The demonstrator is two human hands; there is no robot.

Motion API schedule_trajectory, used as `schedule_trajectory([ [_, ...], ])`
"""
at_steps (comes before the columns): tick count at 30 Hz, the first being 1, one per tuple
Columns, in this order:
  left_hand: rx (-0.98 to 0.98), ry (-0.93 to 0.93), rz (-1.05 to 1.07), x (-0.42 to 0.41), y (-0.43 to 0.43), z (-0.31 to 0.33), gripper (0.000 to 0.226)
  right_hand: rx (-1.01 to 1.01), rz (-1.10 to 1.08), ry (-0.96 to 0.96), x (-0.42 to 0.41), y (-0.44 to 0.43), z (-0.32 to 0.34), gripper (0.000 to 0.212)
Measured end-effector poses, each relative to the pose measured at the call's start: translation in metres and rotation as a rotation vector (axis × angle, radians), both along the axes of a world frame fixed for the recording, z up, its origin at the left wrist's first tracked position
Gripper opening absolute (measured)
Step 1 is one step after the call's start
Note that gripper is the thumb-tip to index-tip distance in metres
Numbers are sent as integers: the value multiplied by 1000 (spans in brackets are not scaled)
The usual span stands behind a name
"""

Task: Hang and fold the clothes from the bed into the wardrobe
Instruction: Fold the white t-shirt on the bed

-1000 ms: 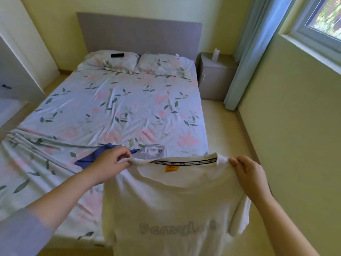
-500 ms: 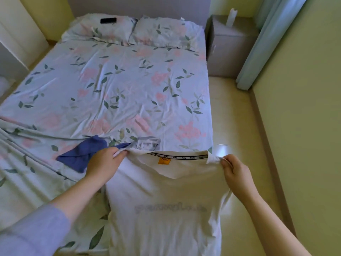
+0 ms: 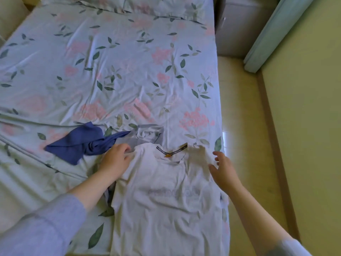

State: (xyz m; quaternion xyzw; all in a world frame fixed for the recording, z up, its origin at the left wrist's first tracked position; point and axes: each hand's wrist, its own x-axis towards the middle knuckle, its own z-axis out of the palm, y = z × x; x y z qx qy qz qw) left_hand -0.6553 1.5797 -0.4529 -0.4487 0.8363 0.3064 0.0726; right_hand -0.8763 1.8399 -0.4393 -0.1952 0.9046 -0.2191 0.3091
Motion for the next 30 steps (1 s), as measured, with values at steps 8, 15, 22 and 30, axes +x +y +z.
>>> schedule_trajectory([
  [8,170,-29,154,81,-2,-61,24,97,158,-188,75,-31,-63,36],
  [15,224,20,213,107,-27,-113,51,37,275,-185,103,-105,-102,32],
  [22,282,80,180,94,-60,-153,71,-68,467,-2,98,-197,-127,47],
  [30,321,149,148,105,-77,-154,12,59,675,60,85,-229,-150,24],
])
